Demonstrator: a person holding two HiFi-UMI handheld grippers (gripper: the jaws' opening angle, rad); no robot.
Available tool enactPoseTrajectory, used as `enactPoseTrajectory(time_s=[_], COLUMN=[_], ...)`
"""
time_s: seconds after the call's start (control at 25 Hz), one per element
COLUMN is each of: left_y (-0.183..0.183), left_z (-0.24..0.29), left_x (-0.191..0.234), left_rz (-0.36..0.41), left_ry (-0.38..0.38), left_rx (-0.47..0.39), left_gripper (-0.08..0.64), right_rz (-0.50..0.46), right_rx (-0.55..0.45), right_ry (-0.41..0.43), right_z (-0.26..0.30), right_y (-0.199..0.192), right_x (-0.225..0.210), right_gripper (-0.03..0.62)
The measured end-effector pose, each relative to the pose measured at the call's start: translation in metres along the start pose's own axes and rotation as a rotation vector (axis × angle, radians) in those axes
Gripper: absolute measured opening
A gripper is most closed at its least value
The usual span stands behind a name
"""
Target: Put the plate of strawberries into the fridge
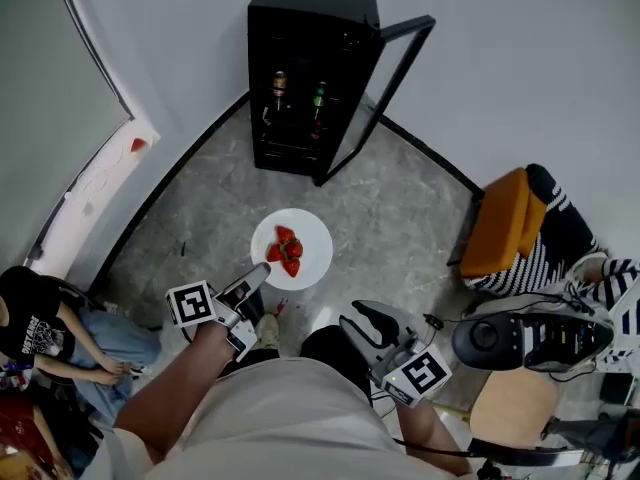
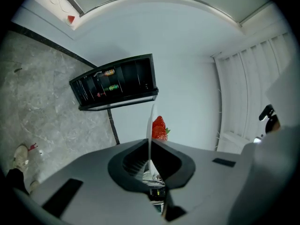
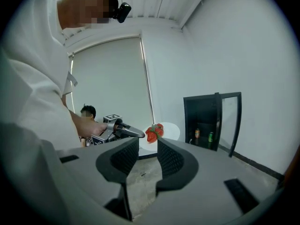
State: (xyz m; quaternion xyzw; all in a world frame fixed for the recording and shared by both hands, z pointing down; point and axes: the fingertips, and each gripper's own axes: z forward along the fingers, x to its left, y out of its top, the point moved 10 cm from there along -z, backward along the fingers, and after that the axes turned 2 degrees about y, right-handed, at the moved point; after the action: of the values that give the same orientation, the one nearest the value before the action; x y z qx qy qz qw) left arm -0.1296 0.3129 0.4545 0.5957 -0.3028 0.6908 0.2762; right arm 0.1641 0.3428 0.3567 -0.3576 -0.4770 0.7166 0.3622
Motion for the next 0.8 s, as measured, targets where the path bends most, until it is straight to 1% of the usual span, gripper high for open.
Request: enactPoseTrajectory(time_s=[0.08,0.16,0.24,0.32,0.4,0.44,0.52,0.64,0.8], left_y=[0.015,0.023,0.040,0.060,0.076,0.079,0.085,0.104,0.134], left_z=[0.008,0.019,0.034,0.053,0.074,0.086,0.112,0.144,0.185], left_x=[-0.002,-0.003,0.001,0.004,0.005,0.003,-0.002,-0.002,0.001], left_rz=[0.006,-0.034,-0.057,-0.041,0.008,0.008,-0.023,-0.007,-0.027], left_ry=[0.014,0.009,0.013,0.034,0.071,0.072,0.044,0.048,0.030], left_rx=[0.004,-0.011,-0.031,-0.046,-0.061,-0.074,-0.108,-0.141,-0.177], left_gripper=[0.023,0.023,0.023,0.023,0.023,0.023,0.023,0.023,0.023], right_rz=[0.007,0.004,0.009,0.001,-0.021,-0.032,-0.052,-0.074,-0.066], right_rx=[0.008,0.023,0.036,0.041,0.046,0.049,0.051,0.047,0.058], right_ry=[0.000,0.001,0.002,0.011,0.031,0.044,0.067,0.095,0.125], right_z=[0.009,0.016,0.027,0.039,0.046,0.047,0.047,0.050,0.061], right_y=[0.010,0.017,0.023,0.029,0.038,0.042,0.050,0.061,0.060], right_x=[-0.011,-0.029,-0.056,-0.085,-0.115,-0.131,-0.161,-0.201,-0.246], right_gripper=[0.129,0.129,0.129,0.129,0.129,0.129,0.129,0.129,0.130])
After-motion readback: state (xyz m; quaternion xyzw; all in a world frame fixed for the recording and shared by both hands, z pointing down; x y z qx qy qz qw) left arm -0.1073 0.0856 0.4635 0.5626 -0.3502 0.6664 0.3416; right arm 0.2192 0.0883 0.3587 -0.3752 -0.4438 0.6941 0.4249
